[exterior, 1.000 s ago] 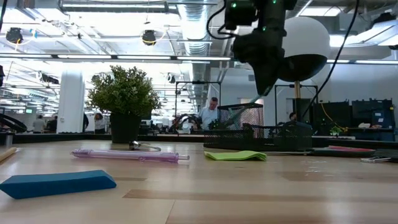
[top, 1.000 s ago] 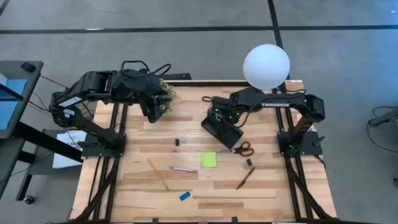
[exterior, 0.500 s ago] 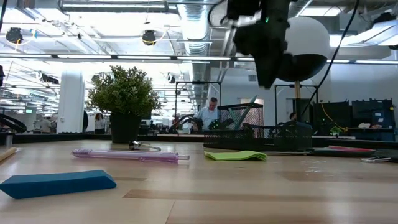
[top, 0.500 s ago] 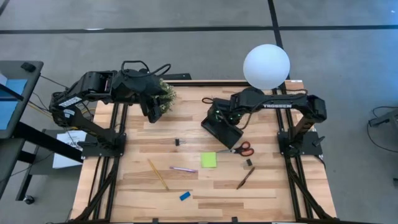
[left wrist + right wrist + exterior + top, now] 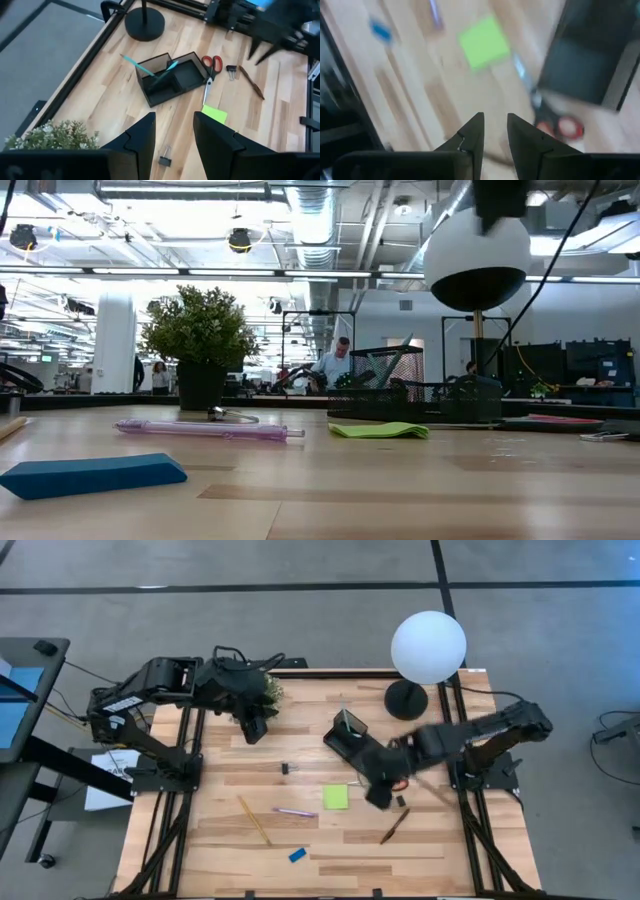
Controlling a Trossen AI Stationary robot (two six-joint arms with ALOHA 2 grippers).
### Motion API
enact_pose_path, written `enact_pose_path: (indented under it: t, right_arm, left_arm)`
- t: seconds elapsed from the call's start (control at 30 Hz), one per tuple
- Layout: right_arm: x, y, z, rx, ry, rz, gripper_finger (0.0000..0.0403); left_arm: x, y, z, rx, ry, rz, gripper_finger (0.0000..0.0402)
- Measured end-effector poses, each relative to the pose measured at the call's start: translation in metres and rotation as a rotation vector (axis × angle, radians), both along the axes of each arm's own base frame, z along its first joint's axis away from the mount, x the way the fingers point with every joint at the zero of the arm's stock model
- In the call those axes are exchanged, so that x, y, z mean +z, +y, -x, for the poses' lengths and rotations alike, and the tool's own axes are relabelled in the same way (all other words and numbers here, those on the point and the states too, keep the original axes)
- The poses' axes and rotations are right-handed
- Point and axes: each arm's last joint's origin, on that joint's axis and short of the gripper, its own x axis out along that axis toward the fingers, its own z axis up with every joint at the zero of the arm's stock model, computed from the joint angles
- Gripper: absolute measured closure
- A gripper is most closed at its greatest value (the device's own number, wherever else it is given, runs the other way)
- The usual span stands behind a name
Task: Pick and place office supplies into organizer
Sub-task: Put the black scissors into the black desk organizer
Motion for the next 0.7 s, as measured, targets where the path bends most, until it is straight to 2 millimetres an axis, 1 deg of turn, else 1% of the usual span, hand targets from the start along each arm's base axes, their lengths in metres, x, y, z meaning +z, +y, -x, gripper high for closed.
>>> enact_pose_path:
  t: [0.07,0.13,0.2,0.27,0.33,0.47,0.6,0.7]
  right_arm:
    - [-0.015,0.017,0.004,0.045,0.068,0.015,0.0325]
    - [-0.031,0.028,0.01,0.072,0.177,0.043,0.0325]
    - [-0.043,0.034,0.015,0.113,0.276,0.063,0.0325]
    - [-0.055,0.034,0.02,0.147,0.408,0.1,0.0325]
    - [-0.064,0.031,0.02,0.17,0.483,0.115,0.0325]
    - [-0.083,0.016,0.019,0.244,0.585,0.044,0.0325]
    - [-0.087,-0.004,0.027,0.255,0.593,0.026,0.0325]
    - [-0.083,-0.016,0.036,0.234,0.506,0.005,0.0325]
  left_arm:
    - [0.0,-0.001,0.0,-0.005,-0.002,-0.002,0.0274]
    - [0.0,-0.001,0.001,-0.009,-0.001,-0.006,0.0274]
    - [0.0,-0.001,0.0,-0.01,-0.001,-0.006,0.0274]
    - [0.0,-0.001,0.0,-0.01,-0.001,-0.007,0.0274]
    - [0.0,-0.001,0.0,-0.009,-0.001,-0.006,0.0274]
    - [0.0,-0.001,0.0,-0.005,-0.003,0.001,0.0274]
    - [0.0,-0.002,0.0,-0.024,-0.003,0.017,0.0274]
    - [-0.001,-0.002,0.001,-0.03,0.008,0.025,0.0274]
